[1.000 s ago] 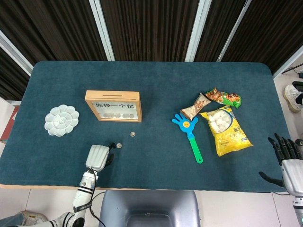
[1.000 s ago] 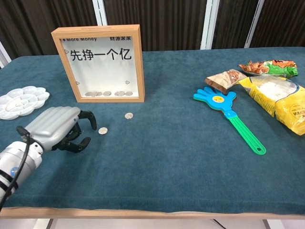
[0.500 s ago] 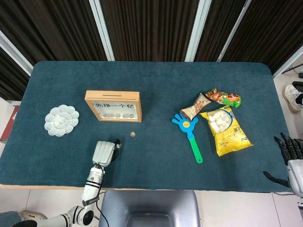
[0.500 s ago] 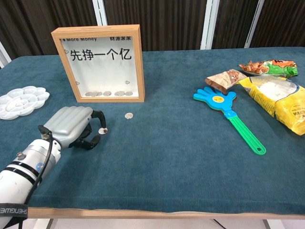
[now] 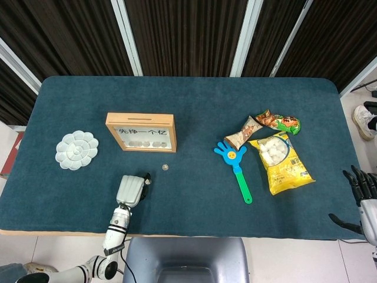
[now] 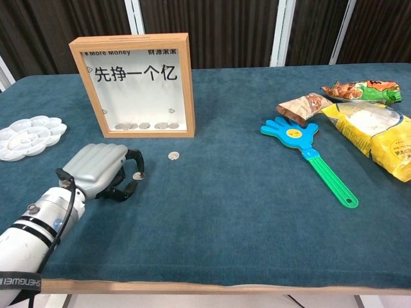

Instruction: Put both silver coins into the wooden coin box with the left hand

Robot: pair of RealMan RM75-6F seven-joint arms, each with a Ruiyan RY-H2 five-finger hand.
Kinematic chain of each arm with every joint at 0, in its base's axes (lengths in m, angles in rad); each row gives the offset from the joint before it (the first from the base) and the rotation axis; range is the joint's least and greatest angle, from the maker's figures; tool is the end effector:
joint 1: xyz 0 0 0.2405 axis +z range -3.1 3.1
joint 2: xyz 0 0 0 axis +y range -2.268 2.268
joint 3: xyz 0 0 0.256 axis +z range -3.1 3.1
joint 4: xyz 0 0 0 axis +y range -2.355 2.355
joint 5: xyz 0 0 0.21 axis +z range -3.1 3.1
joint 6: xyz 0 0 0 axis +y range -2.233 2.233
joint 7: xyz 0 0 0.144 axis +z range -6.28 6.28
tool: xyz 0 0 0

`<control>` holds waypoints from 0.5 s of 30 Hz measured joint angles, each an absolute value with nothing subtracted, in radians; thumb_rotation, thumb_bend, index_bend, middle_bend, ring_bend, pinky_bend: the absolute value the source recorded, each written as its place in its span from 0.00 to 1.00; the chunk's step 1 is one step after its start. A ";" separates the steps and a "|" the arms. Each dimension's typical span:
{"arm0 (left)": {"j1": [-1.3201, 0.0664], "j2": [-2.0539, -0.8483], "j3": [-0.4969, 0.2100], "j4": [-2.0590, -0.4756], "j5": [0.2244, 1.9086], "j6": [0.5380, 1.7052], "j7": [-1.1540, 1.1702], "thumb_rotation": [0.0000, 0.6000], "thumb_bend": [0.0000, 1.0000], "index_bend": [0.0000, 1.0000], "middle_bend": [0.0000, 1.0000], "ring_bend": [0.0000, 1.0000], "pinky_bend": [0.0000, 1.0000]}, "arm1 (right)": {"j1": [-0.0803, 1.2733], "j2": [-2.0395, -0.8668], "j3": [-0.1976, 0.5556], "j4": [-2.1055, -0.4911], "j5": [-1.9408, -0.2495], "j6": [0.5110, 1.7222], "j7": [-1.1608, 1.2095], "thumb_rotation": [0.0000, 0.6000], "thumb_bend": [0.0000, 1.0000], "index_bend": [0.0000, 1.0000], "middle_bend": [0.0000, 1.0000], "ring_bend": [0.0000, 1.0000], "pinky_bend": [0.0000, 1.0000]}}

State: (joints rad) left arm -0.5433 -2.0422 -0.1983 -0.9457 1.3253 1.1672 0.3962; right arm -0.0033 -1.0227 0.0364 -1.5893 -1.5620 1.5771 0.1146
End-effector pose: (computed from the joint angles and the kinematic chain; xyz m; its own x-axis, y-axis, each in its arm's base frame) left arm -0.1835 0.3034 -0.1083 0.4959 0.0907 0.8636 0.8533 -0.2352 -0.4653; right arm -0.3229 -0.1504 0.1987 0.4029 0.0420 0.9143 -0.9152 0.0062 0.4030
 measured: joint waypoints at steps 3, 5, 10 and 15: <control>-0.544 -2.043 -0.198 -0.945 1.325 1.168 0.398 1.00 0.42 0.43 1.00 1.00 1.00 | -0.003 -1.023 0.036 -1.589 -1.562 1.577 0.115 1.00 0.04 0.00 0.00 0.00 0.00; -0.546 -2.044 -0.199 -0.942 1.320 1.166 0.401 1.00 0.42 0.43 1.00 1.00 1.00 | -0.003 -1.022 0.036 -1.589 -1.564 1.577 0.115 1.00 0.04 0.00 0.00 0.00 0.00; -0.547 -2.047 -0.203 -0.934 1.307 1.166 0.407 1.00 0.42 0.45 1.00 1.00 1.00 | -0.004 -1.022 0.037 -1.589 -1.563 1.578 0.116 1.00 0.04 0.00 0.00 0.00 0.00; -0.549 -2.049 -0.202 -0.925 1.300 1.160 0.408 1.00 0.42 0.45 1.00 1.00 1.00 | -0.003 -1.023 0.037 -1.589 -1.563 1.575 0.114 1.00 0.04 0.00 0.00 0.00 0.00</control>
State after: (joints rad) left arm -0.5492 -2.0488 -0.2018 -0.9254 1.3003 1.1602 0.4084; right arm -0.0035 -1.0228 0.0372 -1.5895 -1.5633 1.5750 0.1140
